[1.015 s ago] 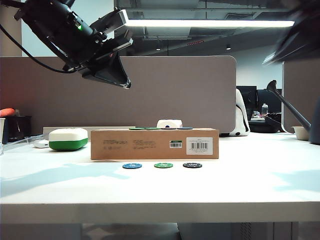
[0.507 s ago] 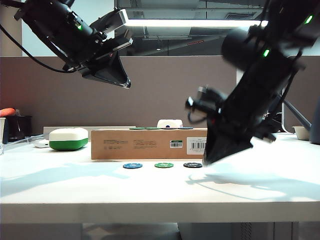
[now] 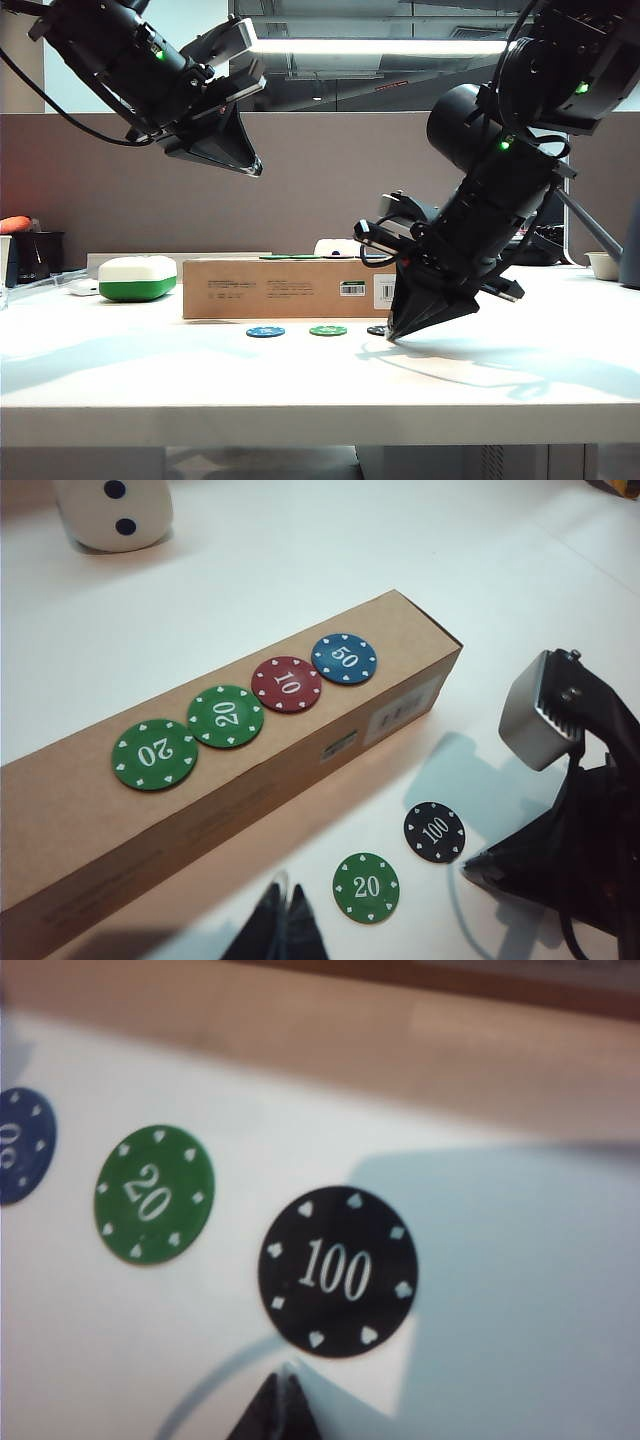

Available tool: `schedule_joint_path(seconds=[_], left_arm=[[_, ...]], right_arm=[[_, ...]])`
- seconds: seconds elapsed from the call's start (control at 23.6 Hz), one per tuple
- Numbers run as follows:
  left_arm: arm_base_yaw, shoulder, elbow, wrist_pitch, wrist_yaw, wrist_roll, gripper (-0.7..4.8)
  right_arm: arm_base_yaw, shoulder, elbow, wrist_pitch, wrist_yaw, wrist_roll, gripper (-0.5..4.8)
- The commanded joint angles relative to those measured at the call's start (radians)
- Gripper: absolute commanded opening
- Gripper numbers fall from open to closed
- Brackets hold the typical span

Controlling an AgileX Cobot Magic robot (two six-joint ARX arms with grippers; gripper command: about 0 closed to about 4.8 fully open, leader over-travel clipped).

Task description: Push the chip, whose value equals the sum of all the chip values on the rectangular box, forward next to the box.

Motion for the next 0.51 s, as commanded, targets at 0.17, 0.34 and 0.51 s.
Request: schedule_joint_path(seconds=[0.17, 0.34, 0.51], left_arm=[[0.000, -0.002, 0.003, 0.012, 0.008, 0.004, -0.05], [0.000, -0.002, 0.003, 0.012, 0.008, 0.004, -0.05], [0.000, -0.002, 0.003, 0.011, 0.008, 0.004, -0.05]], right_arm=[[0.002, 0.021, -0.006, -0.001, 0.056, -0.004, -0.05], [0.002, 0.050, -0.002, 0.023, 0.060, -0.003, -0.05], [0.002, 0.090, 0.001, 0.054, 0.117, -0.003, -0.05]])
